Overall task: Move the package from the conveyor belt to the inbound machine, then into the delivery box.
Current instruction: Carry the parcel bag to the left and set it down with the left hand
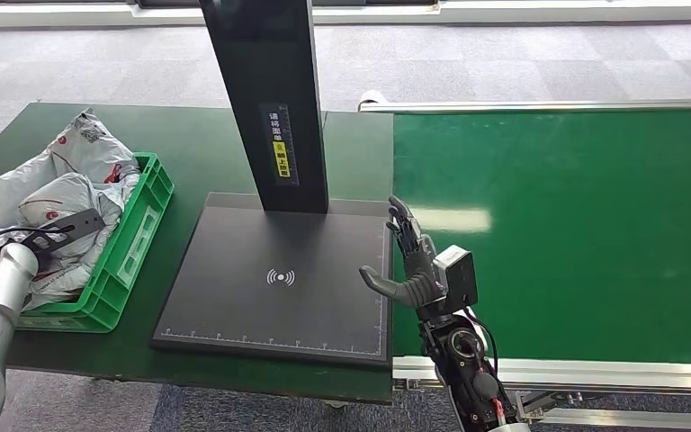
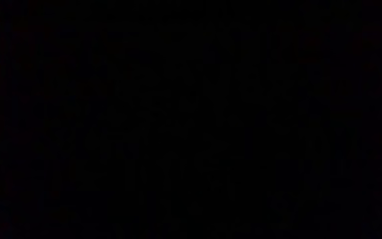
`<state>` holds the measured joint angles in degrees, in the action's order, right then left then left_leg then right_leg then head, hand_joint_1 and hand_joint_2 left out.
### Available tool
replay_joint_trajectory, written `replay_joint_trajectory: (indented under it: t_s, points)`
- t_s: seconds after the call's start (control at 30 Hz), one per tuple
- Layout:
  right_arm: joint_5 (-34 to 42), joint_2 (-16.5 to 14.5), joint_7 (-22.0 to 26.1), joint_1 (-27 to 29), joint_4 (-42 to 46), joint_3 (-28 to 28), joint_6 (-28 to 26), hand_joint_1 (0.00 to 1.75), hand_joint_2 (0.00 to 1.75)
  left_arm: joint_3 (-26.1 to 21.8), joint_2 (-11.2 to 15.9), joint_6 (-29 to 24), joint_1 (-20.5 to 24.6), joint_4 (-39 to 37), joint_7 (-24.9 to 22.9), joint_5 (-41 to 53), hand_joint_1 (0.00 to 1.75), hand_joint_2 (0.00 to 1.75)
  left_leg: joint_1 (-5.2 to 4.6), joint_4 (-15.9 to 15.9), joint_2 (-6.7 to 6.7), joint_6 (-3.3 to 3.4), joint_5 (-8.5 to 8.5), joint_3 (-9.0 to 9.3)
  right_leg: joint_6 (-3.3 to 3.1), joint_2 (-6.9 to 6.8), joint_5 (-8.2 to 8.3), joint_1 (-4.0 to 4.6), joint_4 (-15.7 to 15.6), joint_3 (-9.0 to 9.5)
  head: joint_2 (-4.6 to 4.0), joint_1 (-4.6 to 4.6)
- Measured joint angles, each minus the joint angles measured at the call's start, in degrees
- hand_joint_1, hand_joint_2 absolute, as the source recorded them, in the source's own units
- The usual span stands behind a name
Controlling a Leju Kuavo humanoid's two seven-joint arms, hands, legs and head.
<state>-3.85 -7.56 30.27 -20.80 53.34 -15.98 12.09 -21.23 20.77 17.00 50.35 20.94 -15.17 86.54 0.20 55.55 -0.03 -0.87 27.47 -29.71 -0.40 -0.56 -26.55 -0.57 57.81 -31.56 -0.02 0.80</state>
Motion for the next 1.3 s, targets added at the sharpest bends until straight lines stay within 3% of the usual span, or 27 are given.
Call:
replay_joint_trajectory:
  t_s: [0.1,0.13,0.2,0.27,0.3,0.33,0.37,0.43,0.47,0.5,0.6,0.67,0.87,1.03,1.3]
  points:
    - [0.0,0.0,0.0,0.1,-0.2,0.0,0.0,0.00,1.75,0.5,-0.3,-2.1,-0.3,-0.2,-0.4,0.0,0.00,1.75,0.00,0.0,0.01,0.00,0.00,-0.02,0.00,0.00,0.00,0.00,0.0,-0.05,0.00,0.00]
    - [0.0,0.0,0.0,0.2,-0.1,0.0,-0.1,0.00,1.75,0.6,-0.6,-5.0,-0.6,-0.2,-0.4,-0.2,0.00,1.75,0.00,0.0,0.00,0.00,-0.01,-0.03,0.00,0.00,0.00,0.00,0.0,-0.09,0.00,-0.01]
    - [0.1,0.1,-0.4,1.0,0.6,0.0,-0.1,0.00,1.75,0.5,-1.5,-16.0,-2.2,-0.1,0.8,-2.3,0.00,0.87,0.01,0.0,-0.02,0.00,-0.03,-0.08,-0.01,-0.01,0.00,0.02,0.0,-0.23,0.00,-0.02]
    - [0.4,0.4,-1.1,2.7,2.2,0.2,-0.2,0.00,1.75,-0.5,-2.7,-30.1,-4.2,0.1,6.3,-8.2,0.00,0.87,0.01,0.0,-0.15,0.00,-0.08,-0.21,0.00,-0.12,0.00,0.03,0.0,-0.32,0.00,-0.03]
    - [0.7,0.6,-1.4,3.6,3.2,0.3,-0.2,0.00,1.75,-1.5,-3.5,-36.6,-5.3,0.4,11.0,-12.6,0.00,1.31,0.02,0.0,-0.23,0.02,-0.12,-0.31,0.00,-0.21,0.01,0.03,0.0,-0.36,0.00,-0.03]
    - [0.9,0.8,-1.7,4.4,4.1,0.3,-0.2,0.00,1.75,-2.6,-4.2,-42.0,-6.3,0.9,16.6,-17.7,0.00,1.31,0.02,0.0,-0.31,0.03,-0.15,-0.41,0.01,-0.29,0.01,0.04,0.0,-0.41,0.00,-0.04]
    - [1.1,1.0,-1.9,5.2,4.8,0.4,-0.2,0.00,1.75,-3.9,-5.1,-46.2,-7.2,1.5,22.4,-22.9,0.00,0.87,0.01,0.1,-0.35,0.05,-0.17,-0.52,0.02,-0.35,0.03,0.04,0.0,-0.47,0.00,-0.04]
    - [1.3,1.2,-2.1,6.1,5.6,0.4,-0.2,0.00,1.75,-6.4,-6.7,-52.3,-8.8,2.9,33.1,-32.8,0.00,0.87,0.01,0.1,-0.33,0.07,-0.19,-0.70,0.03,-0.35,0.07,0.03,0.0,-0.60,0.00,-0.05]
    - [1.4,1.2,-2.1,6.4,5.8,0.4,-0.2,0.00,1.75,-7.6,-7.5,-54.2,-9.5,3.9,37.8,-36.6,0.00,1.31,0.01,0.1,-0.30,0.07,-0.19,-0.76,0.04,-0.33,0.09,0.03,0.0,-0.67,0.00,-0.05]
    - [1.4,1.2,-2.1,6.5,5.9,0.4,-0.2,0.00,1.75,-8.8,-8.3,-55.5,-10.3,5.2,42.2,-39.2,0.00,1.75,0.00,0.1,-0.27,0.07,-0.19,-0.82,0.04,-0.30,0.11,0.03,0.0,-0.74,0.00,-0.04]
    - [1.9,1.2,-1.7,6.7,5.9,0.3,-0.5,0.00,1.75,-13.3,-10.9,-56.8,-12.5,10.5,52.2,-41.0,0.00,1.75,0.00,0.1,-0.24,0.08,-0.18,-1.02,0.05,-0.27,0.12,0.02,0.0,-0.95,0.00,-0.04]
    - [2.2,1.2,-1.4,6.7,5.8,0.2,-0.7,0.00,1.75,-16.0,-12.6,-56.8,-13.7,14.0,54.5,-40.7,0.00,1.75,0.00,0.1,-0.21,0.08,-0.18,-1.14,0.05,-0.23,0.12,0.02,0.0,-1.09,0.00,-0.04]
    - [2.6,1.3,-0.7,6.6,5.6,-0.1,-0.8,0.00,1.75,-19.9,-16.1,-56.9,-16.8,22.8,55.1,-40.9,0.00,1.75,0.04,0.1,-0.05,0.07,-0.18,-1.36,0.03,-0.06,0.14,0.07,0.0,-1.35,0.00,-0.03]
    - [3.5,1.3,0.1,6.2,4.7,-0.7,-1.2,0.00,1.75,-20.6,-19.1,-57.0,-20.4,37.4,55.3,-43.6,0.00,1.75,0.05,0.1,0.10,0.05,-0.14,-1.43,0.03,0.10,0.14,0.08,0.0,-1.45,0.00,-0.04]
    - [3.9,1.3,0.4,5.6,3.6,-1.2,-1.3,0.00,1.75,-20.9,-21.4,-57.1,-22.9,48.2,55.3,-46.1,0.00,1.75,0.05,0.1,0.10,0.06,-0.14,-1.44,0.02,0.10,0.15,0.08,0.0,-1.45,0.00,-0.03]
